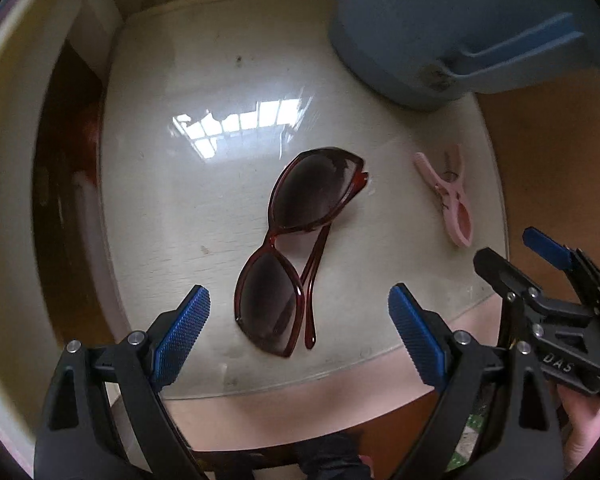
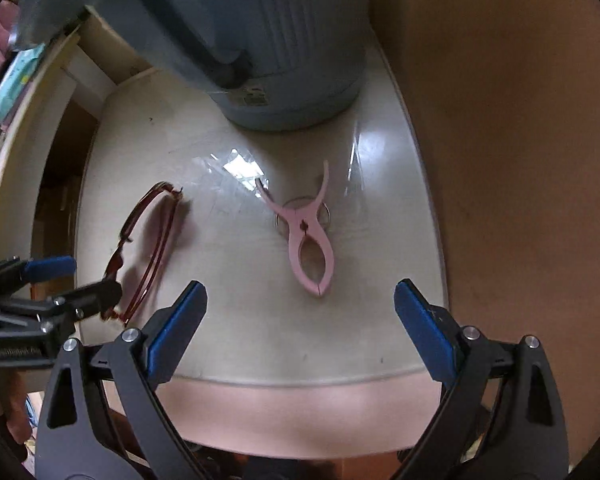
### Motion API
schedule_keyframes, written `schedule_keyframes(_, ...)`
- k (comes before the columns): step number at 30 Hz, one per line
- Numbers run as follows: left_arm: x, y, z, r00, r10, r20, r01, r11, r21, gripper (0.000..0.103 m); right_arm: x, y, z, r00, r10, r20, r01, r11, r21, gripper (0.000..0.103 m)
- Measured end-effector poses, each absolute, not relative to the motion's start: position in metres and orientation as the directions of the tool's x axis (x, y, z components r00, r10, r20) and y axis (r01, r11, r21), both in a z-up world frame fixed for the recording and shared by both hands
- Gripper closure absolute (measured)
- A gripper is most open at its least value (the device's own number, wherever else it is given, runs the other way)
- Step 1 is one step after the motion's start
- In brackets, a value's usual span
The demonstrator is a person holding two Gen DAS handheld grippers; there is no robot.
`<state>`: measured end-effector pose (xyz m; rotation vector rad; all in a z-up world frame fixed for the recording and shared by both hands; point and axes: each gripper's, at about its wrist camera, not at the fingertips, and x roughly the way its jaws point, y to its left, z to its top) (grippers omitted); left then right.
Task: Collect trash
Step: 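Grasp the red sunglasses with the left gripper while the right grasps the pink clip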
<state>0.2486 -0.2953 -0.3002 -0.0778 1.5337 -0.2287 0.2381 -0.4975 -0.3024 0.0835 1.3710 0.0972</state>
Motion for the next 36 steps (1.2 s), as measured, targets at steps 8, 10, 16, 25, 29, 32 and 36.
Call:
schedule_keyframes(8, 0.261, -0.297, -0.320, -0.009, -0.199, -0.980, 0.065, 0.978, -0.200, 0.019, 0.261, -0.489, -0.328, 0.168, 0.154, -0.974, -0.058, 0.988, 0.146, 0.024)
schedule_keyframes(10, 0.263, -0.295, -0.326, -0.035, -0.207, -0.978, 0.048, 0.977, -0.208, 0.032, 0.261, -0.487, -0.334, 0.158, 0.154, -0.975, -0.059, 0.988, 0.146, 0.029)
schedule_keyframes(16, 0.266, -0.290, -0.333, -0.050, -0.211, -0.976, 0.028, 0.977, -0.212, 0.043, 0.263, -0.483, -0.344, 0.150, 0.139, -0.979, -0.065, 0.989, 0.131, 0.030)
schedule_keyframes(25, 0.276, -0.285, -0.337, -0.080, -0.235, -0.969, 0.006, 0.972, -0.236, 0.063, 0.266, -0.477, -0.341, 0.171, 0.079, -0.982, -0.093, 0.994, 0.064, 0.054)
schedule_keyframes(29, 0.279, -0.288, -0.337, -0.077, -0.231, -0.970, 0.013, 0.972, -0.233, 0.063, 0.265, -0.479, -0.340, 0.178, 0.061, -0.982, -0.096, 0.994, 0.045, 0.062)
schedule_keyframes(32, 0.279, -0.293, -0.335, -0.074, -0.223, -0.972, 0.024, 0.974, -0.226, 0.063, 0.261, -0.480, -0.339, 0.182, 0.066, -0.981, -0.086, 0.995, 0.051, 0.062)
schedule_keyframes(36, 0.278, -0.297, -0.332, -0.073, -0.210, -0.975, 0.035, 0.976, -0.213, 0.065, 0.254, -0.487, -0.335, 0.187, 0.081, -0.979, -0.079, 0.995, 0.067, 0.062)
